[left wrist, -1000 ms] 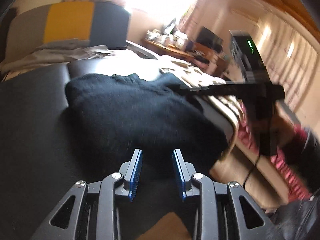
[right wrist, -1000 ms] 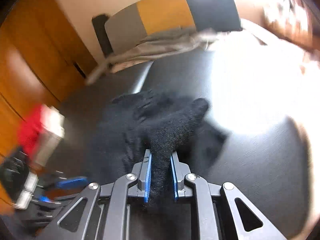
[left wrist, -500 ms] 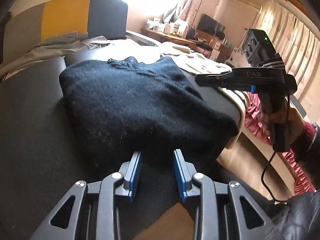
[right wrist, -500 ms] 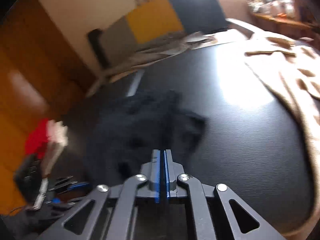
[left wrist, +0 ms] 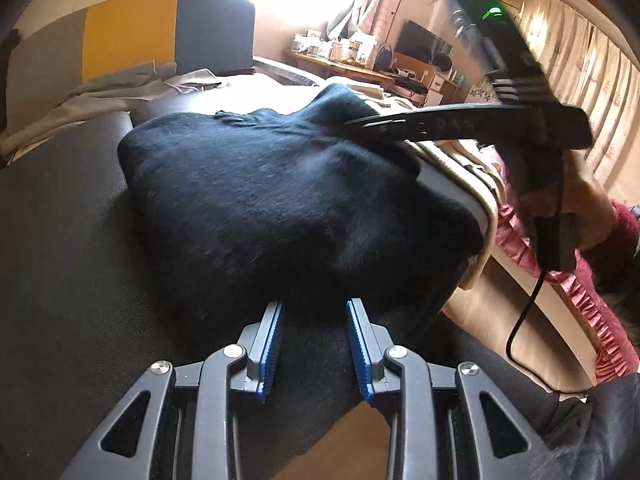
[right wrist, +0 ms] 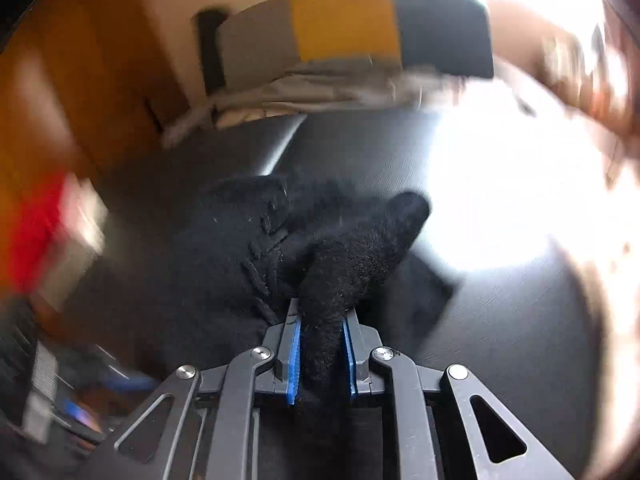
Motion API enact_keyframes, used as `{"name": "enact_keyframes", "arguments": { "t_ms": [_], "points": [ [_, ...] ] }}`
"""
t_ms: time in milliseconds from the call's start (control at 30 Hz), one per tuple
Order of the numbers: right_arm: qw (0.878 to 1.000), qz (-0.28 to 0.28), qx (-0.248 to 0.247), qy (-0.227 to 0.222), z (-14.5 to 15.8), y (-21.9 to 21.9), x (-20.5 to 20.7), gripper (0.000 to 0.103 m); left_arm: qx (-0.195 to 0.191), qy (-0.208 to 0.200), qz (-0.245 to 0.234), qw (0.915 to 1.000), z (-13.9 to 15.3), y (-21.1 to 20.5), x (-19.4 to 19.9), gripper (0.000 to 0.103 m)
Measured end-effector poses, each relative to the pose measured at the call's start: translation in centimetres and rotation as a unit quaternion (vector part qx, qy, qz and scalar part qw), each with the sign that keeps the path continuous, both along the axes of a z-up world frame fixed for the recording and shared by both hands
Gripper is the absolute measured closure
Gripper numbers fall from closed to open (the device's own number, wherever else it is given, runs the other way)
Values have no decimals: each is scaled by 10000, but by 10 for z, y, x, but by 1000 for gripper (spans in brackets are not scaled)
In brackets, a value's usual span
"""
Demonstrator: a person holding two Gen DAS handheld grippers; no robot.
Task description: Fold clothes
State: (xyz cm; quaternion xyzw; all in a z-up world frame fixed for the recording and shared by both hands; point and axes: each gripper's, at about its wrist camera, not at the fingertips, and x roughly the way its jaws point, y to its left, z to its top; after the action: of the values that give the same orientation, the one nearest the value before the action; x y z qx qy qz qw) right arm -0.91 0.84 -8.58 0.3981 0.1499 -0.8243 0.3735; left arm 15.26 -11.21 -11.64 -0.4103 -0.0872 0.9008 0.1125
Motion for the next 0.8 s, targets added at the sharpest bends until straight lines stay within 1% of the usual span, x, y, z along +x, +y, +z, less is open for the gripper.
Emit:
{"name": "enact_keyframes", "arguments": {
  "t_ms": [33,133,167,200,267,367,400,433,467,500,533,567,600,667,700,767,800],
  "points": [
    [9987,50,304,407,6,-2,8,86,39,-4,-38,10000,-1,0,0,71],
    [9942,-175,919,523,-14,7,3,86,-25,-120,-88,9999,-7,1,-3,71],
    [9951,-329,888,284,-30,16,-3,86,-46,-166,-78,9998,-9,1,-5,71],
    [9971,-467,599,58,-30,24,-9,85,18,-192,-57,9998,-9,-1,-5,71],
    [9965,-741,21,-392,-31,40,-20,83,188,-267,-18,9995,-8,-6,-6,71],
    [9946,-802,-271,-592,-33,49,-26,79,373,-278,40,9989,-1,-11,-6,71],
    [9943,-855,-272,-584,-31,49,-26,70,390,-211,68,9990,4,-13,-5,71],
    [9938,-908,-272,-575,-29,50,-26,53,384,-133,113,9991,10,-16,-5,71],
    [9946,-917,-249,-411,-23,51,-23,46,377,-51,165,9991,15,-19,-7,71],
    [9951,-925,-226,-248,-17,52,-21,45,374,21,201,9991,20,-24,-10,71],
    [9957,-889,-244,-103,-9,51,-16,45,371,93,238,9990,26,-28,-14,71],
    [9965,-752,-331,149,4,50,-7,45,341,163,281,9989,30,-31,-18,71],
    [9968,-620,-429,261,12,48,-2,45,212,220,348,9989,35,-35,-24,71],
    [9970,-79,-687,360,31,38,16,45,42,256,436,9987,42,-42,-42,71],
    [9968,133,-680,395,34,31,23,45,22,281,463,9985,45,-44,-49,71],
    [9957,650,-495,441,34,15,40,45,-29,317,522,9981,51,-51,-67,71],
    [9949,805,-428,421,31,10,46,45,-46,288,547,9981,52,-53,-79,71]
  ]
}}
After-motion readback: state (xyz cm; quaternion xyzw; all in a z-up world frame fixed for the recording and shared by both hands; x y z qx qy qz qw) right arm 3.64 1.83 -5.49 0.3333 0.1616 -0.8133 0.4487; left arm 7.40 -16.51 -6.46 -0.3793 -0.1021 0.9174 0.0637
